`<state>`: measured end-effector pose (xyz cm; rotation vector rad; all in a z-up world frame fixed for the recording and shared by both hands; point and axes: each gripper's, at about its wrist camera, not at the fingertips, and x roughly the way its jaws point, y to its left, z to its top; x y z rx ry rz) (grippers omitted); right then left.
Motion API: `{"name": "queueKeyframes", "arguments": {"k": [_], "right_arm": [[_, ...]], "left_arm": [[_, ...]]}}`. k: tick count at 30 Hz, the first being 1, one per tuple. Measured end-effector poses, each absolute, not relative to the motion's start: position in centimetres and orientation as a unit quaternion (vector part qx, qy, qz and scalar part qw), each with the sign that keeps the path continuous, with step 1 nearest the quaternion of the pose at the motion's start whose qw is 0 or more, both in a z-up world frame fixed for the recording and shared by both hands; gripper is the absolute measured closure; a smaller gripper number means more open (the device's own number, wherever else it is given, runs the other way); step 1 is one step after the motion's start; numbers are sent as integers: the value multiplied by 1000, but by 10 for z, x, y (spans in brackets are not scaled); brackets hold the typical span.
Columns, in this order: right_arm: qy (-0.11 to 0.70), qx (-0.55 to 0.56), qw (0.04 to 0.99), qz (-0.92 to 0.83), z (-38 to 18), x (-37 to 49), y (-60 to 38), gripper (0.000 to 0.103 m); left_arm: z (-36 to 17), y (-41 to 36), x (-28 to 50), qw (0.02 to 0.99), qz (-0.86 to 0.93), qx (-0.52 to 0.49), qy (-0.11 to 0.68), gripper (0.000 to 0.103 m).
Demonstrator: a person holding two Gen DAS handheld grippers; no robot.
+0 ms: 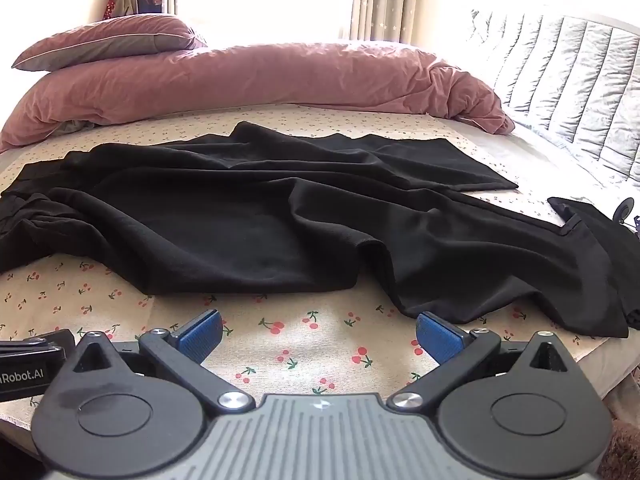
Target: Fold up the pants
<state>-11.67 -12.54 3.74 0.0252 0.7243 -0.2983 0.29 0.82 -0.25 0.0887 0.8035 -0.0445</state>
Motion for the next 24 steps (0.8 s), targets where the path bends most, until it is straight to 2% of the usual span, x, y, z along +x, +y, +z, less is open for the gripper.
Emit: {"name": "queueKeyframes", "arguments": {"k": [24], "right_arm": [[344, 24, 927, -145, 41, -122, -130, 0]], "left_arm": [[0, 4, -1, 922, -22, 47, 384, 0]]}}
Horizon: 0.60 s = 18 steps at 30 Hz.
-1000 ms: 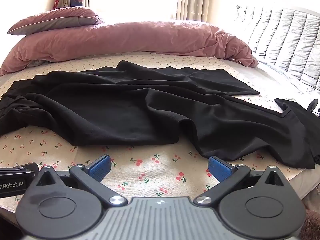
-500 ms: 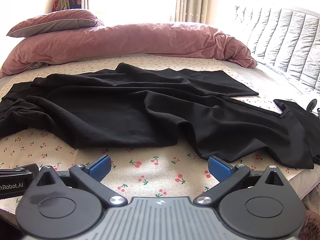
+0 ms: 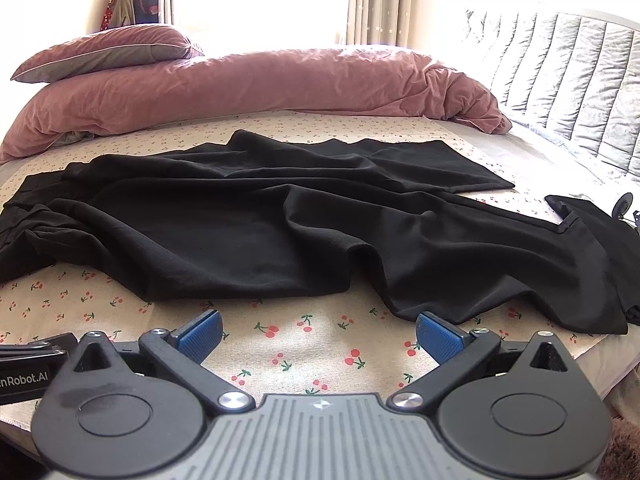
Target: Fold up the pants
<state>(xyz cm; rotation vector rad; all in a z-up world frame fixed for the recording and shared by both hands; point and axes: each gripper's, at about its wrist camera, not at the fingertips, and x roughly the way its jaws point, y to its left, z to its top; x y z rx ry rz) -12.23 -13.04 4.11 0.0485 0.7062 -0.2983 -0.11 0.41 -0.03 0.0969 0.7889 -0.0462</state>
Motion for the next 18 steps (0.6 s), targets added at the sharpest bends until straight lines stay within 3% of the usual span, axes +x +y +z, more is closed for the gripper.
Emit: {"name": "queueKeyframes", "arguments": {"k": [18], "right_arm": [[348, 25, 926, -143, 41, -120, -129, 0]], "left_arm": [[0, 4, -1, 922, -22, 48, 384, 0]]}}
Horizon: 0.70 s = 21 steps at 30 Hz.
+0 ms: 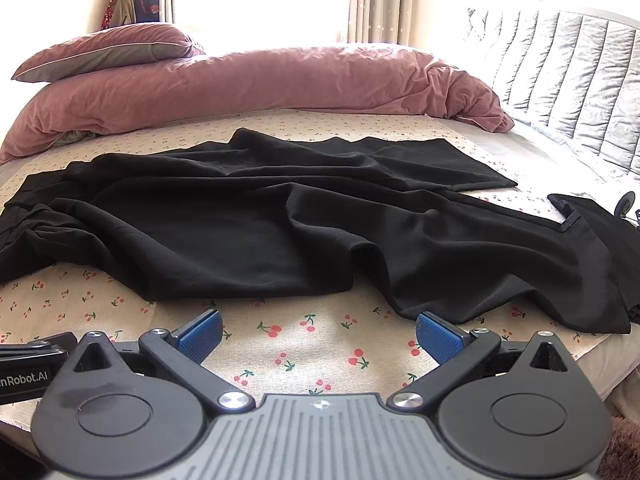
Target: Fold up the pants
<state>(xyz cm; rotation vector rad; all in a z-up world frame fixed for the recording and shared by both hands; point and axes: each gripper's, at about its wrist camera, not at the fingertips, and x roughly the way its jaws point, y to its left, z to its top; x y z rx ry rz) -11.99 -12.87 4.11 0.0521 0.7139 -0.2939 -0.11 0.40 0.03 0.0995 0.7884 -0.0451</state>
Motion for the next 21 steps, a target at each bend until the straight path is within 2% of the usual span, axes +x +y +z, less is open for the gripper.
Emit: {"name": "queueKeyframes", "arguments": {"k": [21], "right_arm": [[353, 35, 924, -143, 37, -118, -135, 0]], "left_arm": [[-2, 4, 1, 922, -14, 57, 382, 0]]}}
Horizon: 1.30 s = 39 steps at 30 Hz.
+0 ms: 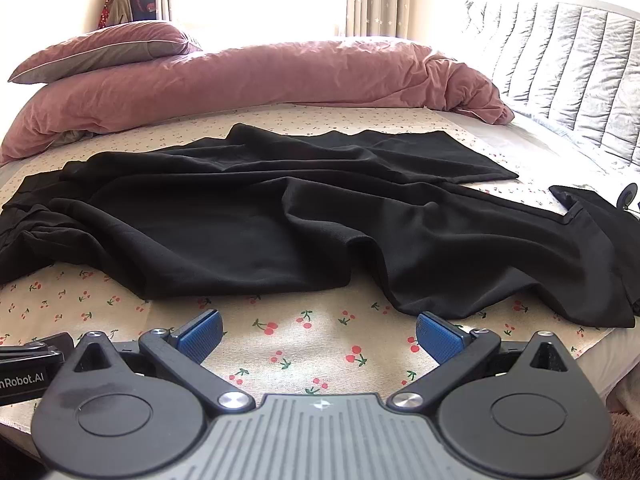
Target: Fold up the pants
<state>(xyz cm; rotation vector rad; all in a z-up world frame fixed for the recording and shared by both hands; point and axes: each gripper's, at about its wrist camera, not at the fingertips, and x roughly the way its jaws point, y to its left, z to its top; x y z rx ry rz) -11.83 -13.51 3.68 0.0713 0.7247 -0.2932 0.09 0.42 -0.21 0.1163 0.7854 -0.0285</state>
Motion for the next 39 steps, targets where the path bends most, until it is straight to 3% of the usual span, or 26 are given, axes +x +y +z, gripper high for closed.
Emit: {"name": "queueKeyframes", "arguments": {"k": [25, 35, 39], "right_arm": [[376, 17, 917, -130, 29, -102, -136, 0], [322, -26, 940, -112, 38, -103, -155, 0], [345, -5, 933, -101, 41, -96, -168, 0]], "left_arm": [[-4, 15, 14, 916, -14, 53, 397, 0], [-1, 57, 30, 929, -43, 19, 367, 0], [-2, 90, 47, 920, -46, -26, 388, 0]]}}
